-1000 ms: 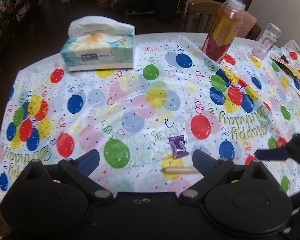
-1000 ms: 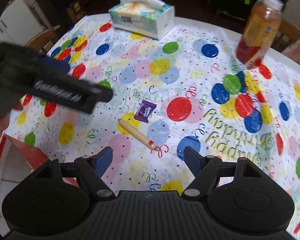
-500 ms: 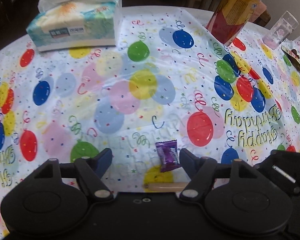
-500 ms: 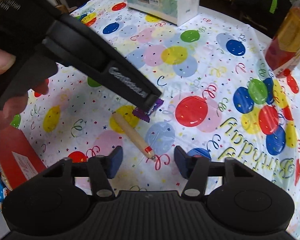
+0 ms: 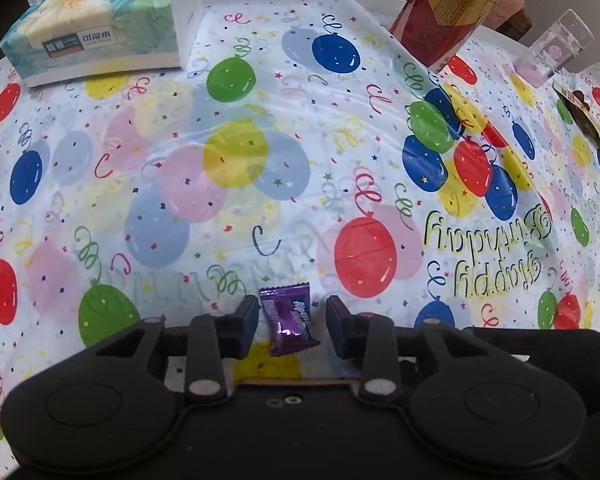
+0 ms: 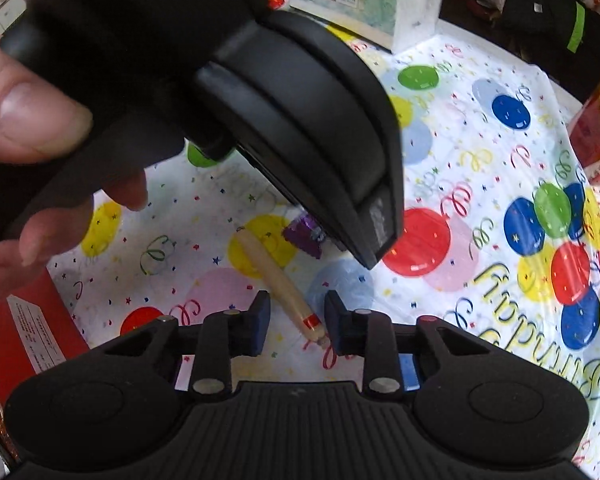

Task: Organize snacks
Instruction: 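Grasp the purple candy with the left gripper while the right grasps the wooden stick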

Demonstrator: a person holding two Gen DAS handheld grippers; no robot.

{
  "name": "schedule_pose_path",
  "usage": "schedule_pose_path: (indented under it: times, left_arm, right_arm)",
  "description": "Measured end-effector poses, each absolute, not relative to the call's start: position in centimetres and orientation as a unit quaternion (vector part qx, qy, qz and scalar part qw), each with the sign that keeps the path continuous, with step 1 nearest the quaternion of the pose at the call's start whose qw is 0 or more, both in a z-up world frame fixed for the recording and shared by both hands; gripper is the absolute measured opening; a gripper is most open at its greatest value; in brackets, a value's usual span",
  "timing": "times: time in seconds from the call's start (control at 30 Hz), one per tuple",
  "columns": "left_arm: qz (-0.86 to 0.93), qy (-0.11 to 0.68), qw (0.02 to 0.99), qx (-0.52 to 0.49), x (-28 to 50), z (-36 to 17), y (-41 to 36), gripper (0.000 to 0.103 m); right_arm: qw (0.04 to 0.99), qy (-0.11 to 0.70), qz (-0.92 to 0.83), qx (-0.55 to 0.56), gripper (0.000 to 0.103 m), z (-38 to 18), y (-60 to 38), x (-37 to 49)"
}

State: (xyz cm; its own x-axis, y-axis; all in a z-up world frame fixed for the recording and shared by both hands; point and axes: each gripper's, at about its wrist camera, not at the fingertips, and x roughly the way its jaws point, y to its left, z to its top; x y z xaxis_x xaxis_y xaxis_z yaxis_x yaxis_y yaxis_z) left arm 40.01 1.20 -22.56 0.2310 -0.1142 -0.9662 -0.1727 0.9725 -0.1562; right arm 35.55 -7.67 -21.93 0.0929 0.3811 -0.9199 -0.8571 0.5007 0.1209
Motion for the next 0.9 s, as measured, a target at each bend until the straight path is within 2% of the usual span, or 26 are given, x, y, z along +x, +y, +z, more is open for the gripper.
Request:
schedule_pose_path:
  times: [0.1, 0.13, 0.27, 0.9]
  left_arm:
    - [0.019, 0.620, 0.777, -0.113, 39.9, -22.5, 1.0, 0.026]
    - [0.018, 0.619, 0.777, -0.111, 39.8, -22.6, 0.9, 0.020]
    - [0.016, 0.617, 0.780, -0.104, 39.6, -22.5, 0.8, 0.018]
    - [0.042, 0.592, 0.795, -0.129, 37.8, -19.6, 4.1, 0.017]
  right_arm:
    - [0.701, 0.505, 0.445, -0.235, 0.021, -22.0, -7.6, 35.4]
    - [0.702, 0.501, 0.446, -0.239, 0.021, -22.0, -7.5, 35.3]
    - [0.701, 0.494, 0.447, -0.255, 0.015, -22.0, -7.3, 34.7]
    - [0.725, 0.528, 0.393, -0.200, 0.011, -20.5, -11.4, 35.2]
